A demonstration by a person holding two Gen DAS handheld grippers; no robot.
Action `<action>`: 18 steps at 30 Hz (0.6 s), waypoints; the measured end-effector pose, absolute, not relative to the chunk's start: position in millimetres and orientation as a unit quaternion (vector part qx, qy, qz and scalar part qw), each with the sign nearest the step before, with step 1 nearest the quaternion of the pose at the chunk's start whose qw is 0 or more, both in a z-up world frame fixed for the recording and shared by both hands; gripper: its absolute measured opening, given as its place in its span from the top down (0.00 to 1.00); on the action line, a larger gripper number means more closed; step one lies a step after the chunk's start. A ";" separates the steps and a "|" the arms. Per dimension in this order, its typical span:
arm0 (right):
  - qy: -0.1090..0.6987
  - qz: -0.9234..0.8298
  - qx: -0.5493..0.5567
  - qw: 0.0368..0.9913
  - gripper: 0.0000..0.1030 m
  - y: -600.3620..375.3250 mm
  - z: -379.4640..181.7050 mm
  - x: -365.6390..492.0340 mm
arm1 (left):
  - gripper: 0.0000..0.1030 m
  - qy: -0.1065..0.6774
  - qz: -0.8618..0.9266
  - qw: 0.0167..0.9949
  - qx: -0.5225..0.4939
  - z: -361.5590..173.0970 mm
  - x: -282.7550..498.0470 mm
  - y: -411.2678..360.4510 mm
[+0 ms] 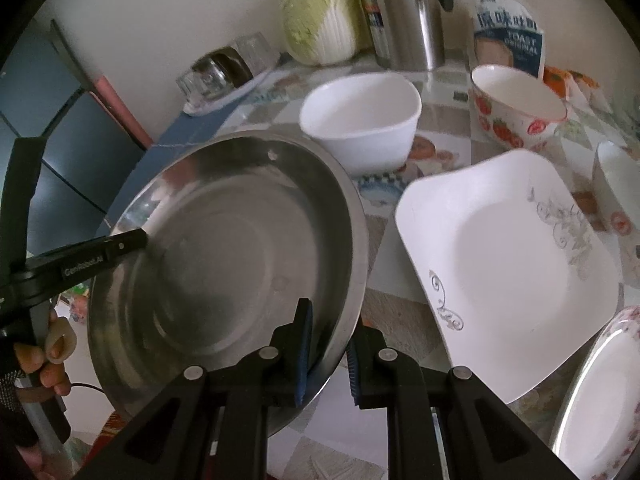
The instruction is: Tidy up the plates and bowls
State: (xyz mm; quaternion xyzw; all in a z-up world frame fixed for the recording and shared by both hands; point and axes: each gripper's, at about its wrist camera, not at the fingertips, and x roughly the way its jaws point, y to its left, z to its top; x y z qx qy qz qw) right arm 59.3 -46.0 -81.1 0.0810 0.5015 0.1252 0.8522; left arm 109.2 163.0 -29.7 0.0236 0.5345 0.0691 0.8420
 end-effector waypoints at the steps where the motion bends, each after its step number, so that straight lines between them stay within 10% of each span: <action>1: 0.497 0.127 0.081 0.855 0.84 -47.0 -76.8 58.6 | 0.70 0.531 0.070 0.844 0.025 -24.3 108.3 161.4; 18: 0.404 0.103 0.115 0.902 0.84 -120.4 -5.2 44.1 | 0.70 0.461 0.016 0.886 0.049 56.9 114.1 76.0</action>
